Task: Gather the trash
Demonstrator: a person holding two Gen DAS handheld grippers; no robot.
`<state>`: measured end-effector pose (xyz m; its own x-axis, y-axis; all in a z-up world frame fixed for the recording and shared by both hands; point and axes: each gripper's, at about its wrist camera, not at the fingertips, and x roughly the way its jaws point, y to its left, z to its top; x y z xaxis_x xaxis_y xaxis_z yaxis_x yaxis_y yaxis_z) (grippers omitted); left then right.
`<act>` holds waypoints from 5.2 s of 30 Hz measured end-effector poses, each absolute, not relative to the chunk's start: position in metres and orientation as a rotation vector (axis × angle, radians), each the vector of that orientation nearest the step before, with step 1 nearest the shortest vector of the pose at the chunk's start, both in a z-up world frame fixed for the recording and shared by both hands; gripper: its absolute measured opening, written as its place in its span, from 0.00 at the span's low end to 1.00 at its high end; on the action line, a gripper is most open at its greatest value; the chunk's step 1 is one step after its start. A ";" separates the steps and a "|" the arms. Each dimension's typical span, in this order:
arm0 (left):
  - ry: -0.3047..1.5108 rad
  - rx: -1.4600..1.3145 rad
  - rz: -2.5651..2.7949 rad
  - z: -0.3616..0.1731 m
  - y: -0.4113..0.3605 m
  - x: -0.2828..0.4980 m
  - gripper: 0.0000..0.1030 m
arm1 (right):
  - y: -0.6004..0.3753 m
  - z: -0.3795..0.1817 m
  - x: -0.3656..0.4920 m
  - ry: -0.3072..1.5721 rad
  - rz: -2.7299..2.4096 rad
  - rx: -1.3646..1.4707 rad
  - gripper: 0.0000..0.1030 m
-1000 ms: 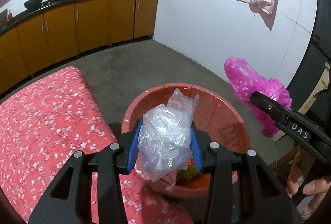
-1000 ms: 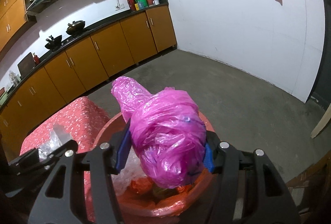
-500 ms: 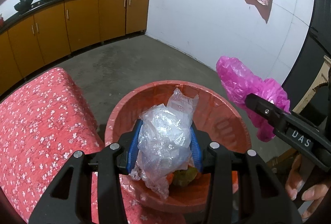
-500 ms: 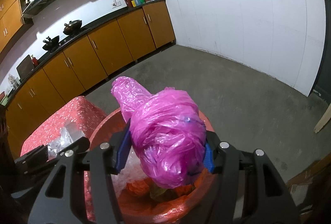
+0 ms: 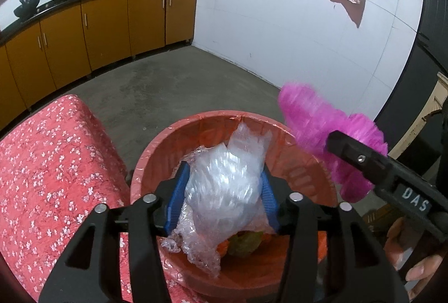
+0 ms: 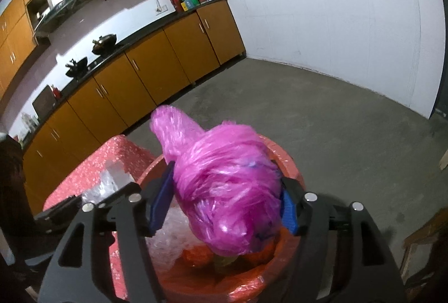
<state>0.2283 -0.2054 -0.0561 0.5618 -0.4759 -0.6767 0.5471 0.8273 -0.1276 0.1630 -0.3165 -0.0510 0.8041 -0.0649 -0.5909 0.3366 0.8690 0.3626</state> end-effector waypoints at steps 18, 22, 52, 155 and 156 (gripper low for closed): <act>0.686 0.061 -0.487 -0.029 -0.157 0.209 0.69 | -0.302 -0.029 0.129 0.535 -0.257 0.368 0.86; 0.612 0.055 -0.444 -0.009 -0.132 0.188 0.81 | -0.280 -0.012 0.112 0.477 -0.256 0.288 0.94; 0.402 0.061 -0.028 0.020 0.001 0.046 0.98 | -0.126 0.045 0.008 0.367 -0.176 -0.003 0.96; 0.440 0.037 -0.055 0.000 0.010 0.011 0.98 | -0.114 0.019 -0.025 0.404 -0.144 0.041 0.96; 0.440 0.036 -0.054 0.000 0.009 0.011 0.98 | -0.114 0.018 -0.025 0.404 -0.144 0.042 0.96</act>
